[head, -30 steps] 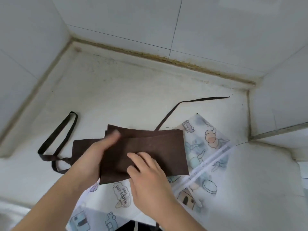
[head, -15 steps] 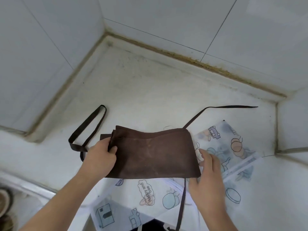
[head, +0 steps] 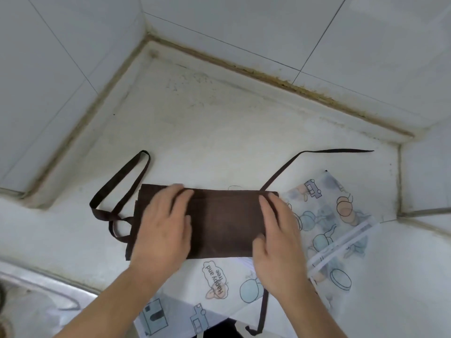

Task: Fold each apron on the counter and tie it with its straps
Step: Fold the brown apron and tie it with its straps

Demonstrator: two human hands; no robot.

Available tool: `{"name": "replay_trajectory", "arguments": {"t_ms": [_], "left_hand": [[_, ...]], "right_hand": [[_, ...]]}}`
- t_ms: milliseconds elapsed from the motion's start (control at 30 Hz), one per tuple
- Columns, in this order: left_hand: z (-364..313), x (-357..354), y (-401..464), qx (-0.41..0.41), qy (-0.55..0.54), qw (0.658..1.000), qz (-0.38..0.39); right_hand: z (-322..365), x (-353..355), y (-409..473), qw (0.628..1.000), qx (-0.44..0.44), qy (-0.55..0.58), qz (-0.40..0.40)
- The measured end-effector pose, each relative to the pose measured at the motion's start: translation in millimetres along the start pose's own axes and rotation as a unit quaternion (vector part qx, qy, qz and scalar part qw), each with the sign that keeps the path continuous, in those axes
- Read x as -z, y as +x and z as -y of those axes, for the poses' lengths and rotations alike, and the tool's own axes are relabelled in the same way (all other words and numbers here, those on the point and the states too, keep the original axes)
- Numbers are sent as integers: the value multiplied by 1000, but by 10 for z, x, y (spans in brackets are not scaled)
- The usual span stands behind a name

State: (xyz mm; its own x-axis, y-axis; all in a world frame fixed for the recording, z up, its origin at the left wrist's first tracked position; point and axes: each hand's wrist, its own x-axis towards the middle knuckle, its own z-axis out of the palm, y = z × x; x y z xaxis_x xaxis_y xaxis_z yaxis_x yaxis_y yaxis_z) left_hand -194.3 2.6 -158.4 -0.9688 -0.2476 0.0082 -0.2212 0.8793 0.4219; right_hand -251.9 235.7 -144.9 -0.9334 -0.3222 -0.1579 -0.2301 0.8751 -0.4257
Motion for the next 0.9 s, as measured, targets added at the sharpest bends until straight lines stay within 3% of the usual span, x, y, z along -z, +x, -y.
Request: {"name": "replay_trajectory", "arguments": {"t_ms": [67,133,233,467,533,600,667,767,900], "left_hand": [[-43,-223,-16,-31,14,996,83],[49,-408,-39,2,79,988,131],[256,-513,-97,38,140,981,129],[309,-470,-79,38,168,976,137],[297,-467,-75,40,171,975,139],[273,-456,-53,47,180,972,146],[240,-438,-35,54,179,970,158],[169,-381,-29,62,153,974,156],[-96,-361,-73,-13,111,990,84]], "right_hand": [[156,-188,170,998,56,-25,7],[75,-417,297,992,87,-81,45],[-267,-569,355,985,77,-145,55],[-334,-453,403,993,47,-95,42],[-345,-353,385,999,-36,11,-5],[-339,-189,314,977,-163,125,-60],[-301,-88,247,946,-263,185,-33],[-281,-71,214,947,-282,131,73],[-290,118,308,929,-285,229,62]]}}
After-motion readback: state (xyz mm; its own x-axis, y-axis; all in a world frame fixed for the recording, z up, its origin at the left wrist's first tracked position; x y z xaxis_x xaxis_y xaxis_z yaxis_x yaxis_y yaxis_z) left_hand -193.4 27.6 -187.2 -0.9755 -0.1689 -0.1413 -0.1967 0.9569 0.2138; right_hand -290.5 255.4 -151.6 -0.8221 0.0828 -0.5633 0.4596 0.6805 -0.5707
